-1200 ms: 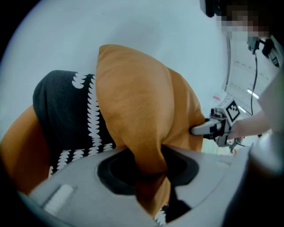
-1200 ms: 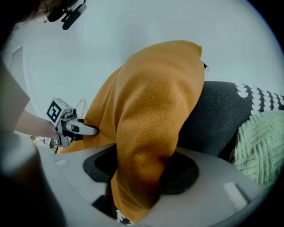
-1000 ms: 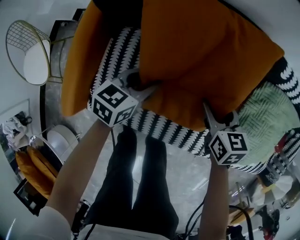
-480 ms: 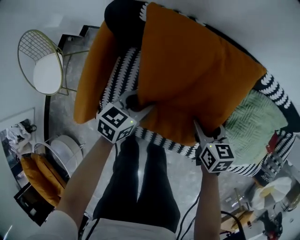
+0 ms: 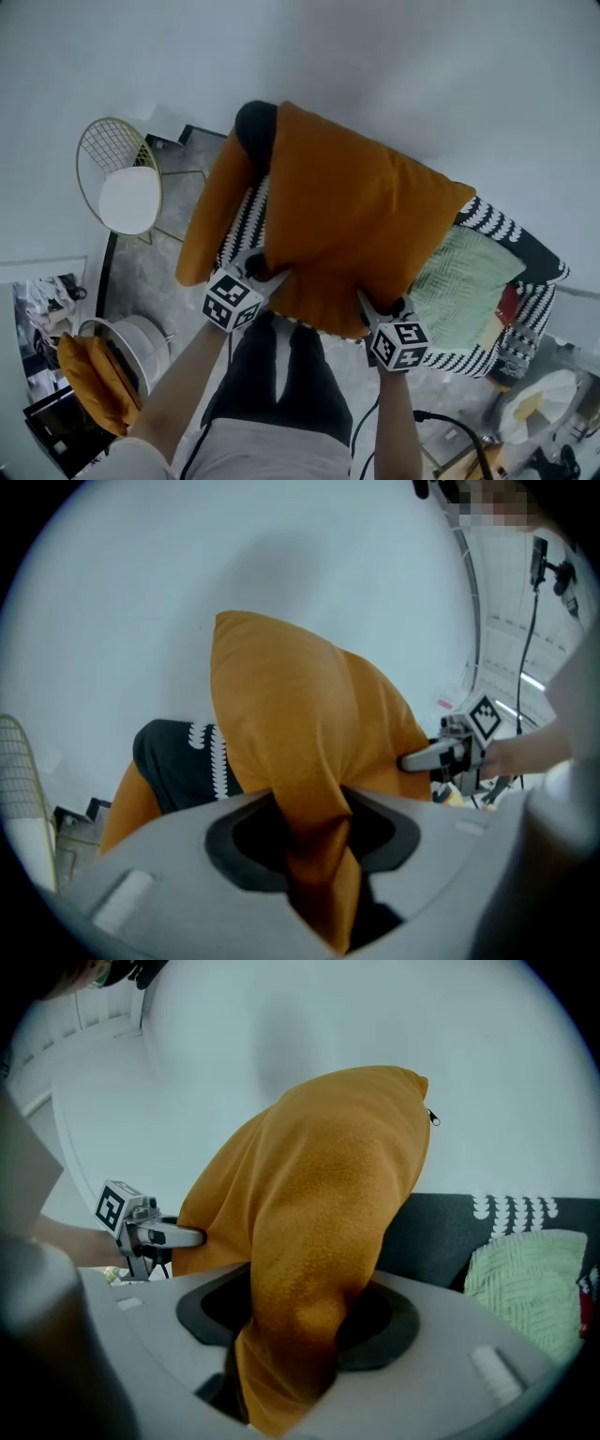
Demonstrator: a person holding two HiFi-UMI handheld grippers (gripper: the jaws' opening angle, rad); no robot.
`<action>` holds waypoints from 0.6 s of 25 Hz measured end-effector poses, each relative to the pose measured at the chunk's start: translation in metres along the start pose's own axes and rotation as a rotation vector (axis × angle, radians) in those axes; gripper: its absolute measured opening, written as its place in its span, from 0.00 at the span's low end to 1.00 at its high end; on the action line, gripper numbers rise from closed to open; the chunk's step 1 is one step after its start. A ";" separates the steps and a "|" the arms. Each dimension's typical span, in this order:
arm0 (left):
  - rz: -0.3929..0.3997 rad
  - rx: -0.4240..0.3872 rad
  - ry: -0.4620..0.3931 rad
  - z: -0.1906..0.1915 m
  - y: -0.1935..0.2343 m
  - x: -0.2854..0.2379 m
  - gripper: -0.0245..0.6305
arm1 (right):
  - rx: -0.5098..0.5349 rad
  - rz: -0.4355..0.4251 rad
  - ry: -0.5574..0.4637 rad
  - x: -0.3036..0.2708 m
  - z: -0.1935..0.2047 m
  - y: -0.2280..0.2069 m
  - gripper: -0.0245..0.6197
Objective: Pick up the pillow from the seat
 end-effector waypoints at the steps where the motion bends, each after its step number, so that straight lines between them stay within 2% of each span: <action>1: -0.003 0.001 -0.008 -0.007 -0.007 0.011 0.29 | 0.009 -0.003 -0.005 0.011 -0.006 0.007 0.44; 8: -0.024 -0.015 -0.056 -0.050 -0.058 0.082 0.29 | 0.091 -0.045 -0.043 0.088 -0.036 0.057 0.45; 15: -0.088 -0.054 -0.136 -0.084 -0.114 0.163 0.30 | 0.161 -0.089 -0.106 0.166 -0.056 0.114 0.45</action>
Point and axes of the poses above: the fingertips, and each gripper's own axes: x backward along the fingers, y to its left, z out of its underside, the point moved 5 cm from there along x, backward along the fingers, and after that the axes turned 5 degrees about -x, right-handed, at the moved point
